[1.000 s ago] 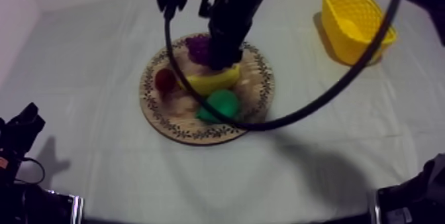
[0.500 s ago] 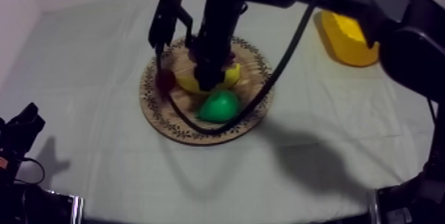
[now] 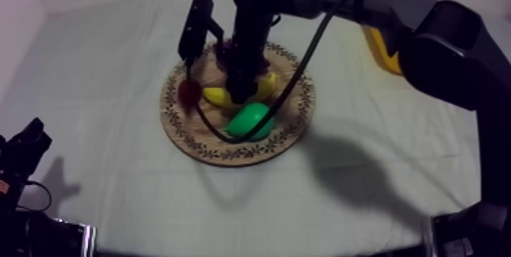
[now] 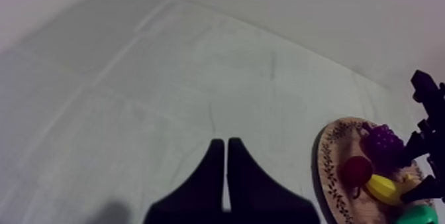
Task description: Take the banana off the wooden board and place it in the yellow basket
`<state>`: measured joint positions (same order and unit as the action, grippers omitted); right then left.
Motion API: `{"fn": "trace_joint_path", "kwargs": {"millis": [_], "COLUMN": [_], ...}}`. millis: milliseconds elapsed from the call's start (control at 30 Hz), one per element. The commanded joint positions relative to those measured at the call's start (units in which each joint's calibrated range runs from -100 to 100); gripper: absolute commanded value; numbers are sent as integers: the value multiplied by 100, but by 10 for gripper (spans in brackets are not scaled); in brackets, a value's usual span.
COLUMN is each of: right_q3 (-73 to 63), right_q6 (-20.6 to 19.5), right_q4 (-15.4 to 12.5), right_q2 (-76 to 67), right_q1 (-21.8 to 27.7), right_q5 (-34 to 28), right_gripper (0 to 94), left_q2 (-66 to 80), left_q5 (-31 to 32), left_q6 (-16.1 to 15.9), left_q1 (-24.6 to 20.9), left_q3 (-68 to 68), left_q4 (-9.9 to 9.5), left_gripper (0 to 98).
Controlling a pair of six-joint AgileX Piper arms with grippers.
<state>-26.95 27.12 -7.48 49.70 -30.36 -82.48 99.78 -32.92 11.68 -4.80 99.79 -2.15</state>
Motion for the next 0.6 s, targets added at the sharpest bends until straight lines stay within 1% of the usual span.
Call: {"fn": "trace_joint_path", "kwargs": {"millis": [0, 167, 300, 367, 467, 500, 567], "right_q3": [22, 122, 194, 208, 217, 222, 231], "right_q6": [8, 54, 82, 80, 28, 19, 16], "right_q4": [16, 14, 11, 10, 10, 6, -9], "right_q2": [38, 120, 148, 148, 89, 53, -40], "right_q1": [6, -11, -33, -36, -22, -14, 5], "right_q5": [9, 31, 59, 89, 167, 184, 196], "right_gripper": [539, 530, 479, 389, 216, 176, 125], "left_q2": [5, 5, 5, 5, 5, 5, 5], "left_q5": [2, 2, 2, 2, 2, 2, 2], "left_q6": [2, 2, 2, 2, 2, 2, 2], "left_q1": [-1, -1, -1, -1, -1, -1, -1], "left_q3": [-1, -1, -1, -1, -1, -1, -1], "left_q4": [-3, -3, -3, -3, -3, -3, -3], "left_gripper": [1, 1, 1, 1, 1, 1, 1]}}
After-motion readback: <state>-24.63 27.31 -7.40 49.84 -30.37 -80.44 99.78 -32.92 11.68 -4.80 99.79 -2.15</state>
